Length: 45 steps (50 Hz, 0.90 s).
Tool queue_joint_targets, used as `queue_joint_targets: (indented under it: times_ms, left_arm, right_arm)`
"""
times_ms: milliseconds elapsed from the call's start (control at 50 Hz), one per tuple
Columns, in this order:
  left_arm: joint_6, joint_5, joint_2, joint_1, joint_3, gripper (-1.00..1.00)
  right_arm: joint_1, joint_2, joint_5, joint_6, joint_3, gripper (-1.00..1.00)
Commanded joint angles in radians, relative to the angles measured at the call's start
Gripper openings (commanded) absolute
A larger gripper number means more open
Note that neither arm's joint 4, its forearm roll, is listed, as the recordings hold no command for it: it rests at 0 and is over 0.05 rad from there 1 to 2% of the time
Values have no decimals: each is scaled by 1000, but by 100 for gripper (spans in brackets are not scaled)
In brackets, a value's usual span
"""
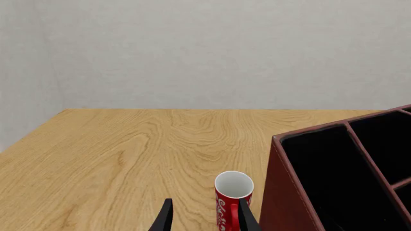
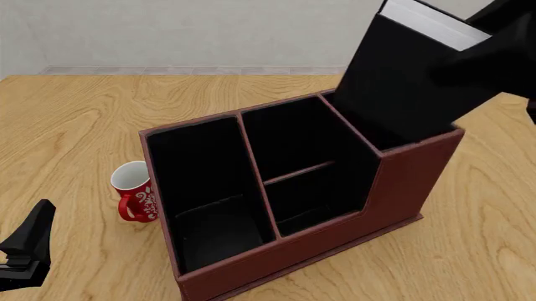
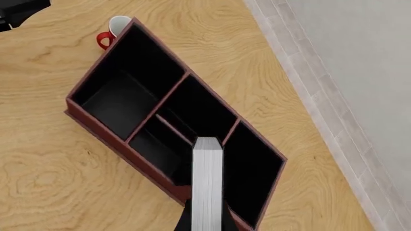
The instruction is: Pick up the book and place it in the right compartment of the caddy.
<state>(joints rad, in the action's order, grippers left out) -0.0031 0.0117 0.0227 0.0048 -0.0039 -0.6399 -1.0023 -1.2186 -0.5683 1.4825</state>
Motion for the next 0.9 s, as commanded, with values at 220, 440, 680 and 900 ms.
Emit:
queue_joint_targets:
  times_ms: [220, 440, 680, 900]
  left_arm:
    - [-1, 3, 4, -1, 0, 100]
    - [0, 3, 4, -1, 0, 100]
    - [0, 3, 4, -1, -1, 100]
    - [0, -2, -1, 1, -1, 100]
  right_arm:
    - [95, -26, -1, -6, 102, -100]
    - [147, -35, -1, -17, 101, -100]
    - [165, -43, -1, 2, 114, -100]
    - [177, -53, -1, 6, 122, -100]
